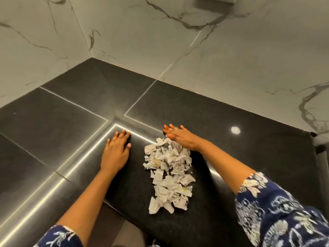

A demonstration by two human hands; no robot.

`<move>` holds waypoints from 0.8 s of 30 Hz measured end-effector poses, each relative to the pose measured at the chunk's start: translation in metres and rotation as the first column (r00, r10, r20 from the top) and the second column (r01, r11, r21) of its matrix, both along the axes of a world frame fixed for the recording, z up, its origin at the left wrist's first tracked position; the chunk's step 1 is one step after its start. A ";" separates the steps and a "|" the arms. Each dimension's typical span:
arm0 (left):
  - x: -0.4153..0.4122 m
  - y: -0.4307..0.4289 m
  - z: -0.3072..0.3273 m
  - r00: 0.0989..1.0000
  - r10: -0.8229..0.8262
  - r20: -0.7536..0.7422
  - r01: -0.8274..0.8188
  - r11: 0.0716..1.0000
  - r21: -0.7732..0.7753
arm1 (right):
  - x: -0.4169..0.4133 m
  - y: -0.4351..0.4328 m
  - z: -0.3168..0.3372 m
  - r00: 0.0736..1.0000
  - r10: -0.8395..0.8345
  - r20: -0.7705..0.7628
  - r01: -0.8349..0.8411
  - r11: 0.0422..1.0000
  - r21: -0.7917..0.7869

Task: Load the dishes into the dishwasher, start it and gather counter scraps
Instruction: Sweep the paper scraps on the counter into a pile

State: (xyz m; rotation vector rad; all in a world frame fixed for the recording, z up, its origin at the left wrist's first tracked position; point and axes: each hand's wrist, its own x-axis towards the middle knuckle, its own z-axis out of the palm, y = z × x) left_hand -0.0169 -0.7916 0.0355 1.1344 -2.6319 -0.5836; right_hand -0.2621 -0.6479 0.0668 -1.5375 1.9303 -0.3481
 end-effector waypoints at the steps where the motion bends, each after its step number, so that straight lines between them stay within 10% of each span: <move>1: 0.003 0.005 0.000 0.999 -0.044 -0.007 0.044 0.999 0.010 | 0.007 0.013 0.002 0.998 0.011 0.061 -0.011 1.000 -0.004; 4: 0.012 0.035 0.005 0.988 -0.090 -0.126 0.108 0.984 0.144 | 0.033 0.056 0.015 0.948 -0.188 0.255 0.240 0.953 -0.188; 8: 0.006 0.095 0.018 0.895 0.168 -0.413 0.030 0.902 0.432 | 0.077 0.101 0.015 0.568 -0.633 0.527 0.821 0.477 -0.313; 16: -0.059 0.140 0.025 0.766 0.338 -0.548 0.077 0.797 0.599 | 0.113 0.056 -0.007 0.609 -0.591 0.529 0.785 0.545 -0.294; 24: -0.084 0.144 0.040 0.395 0.782 -0.482 0.165 0.456 0.875 | 0.118 0.037 0.010 0.002 -0.401 0.916 0.973 0.211 0.090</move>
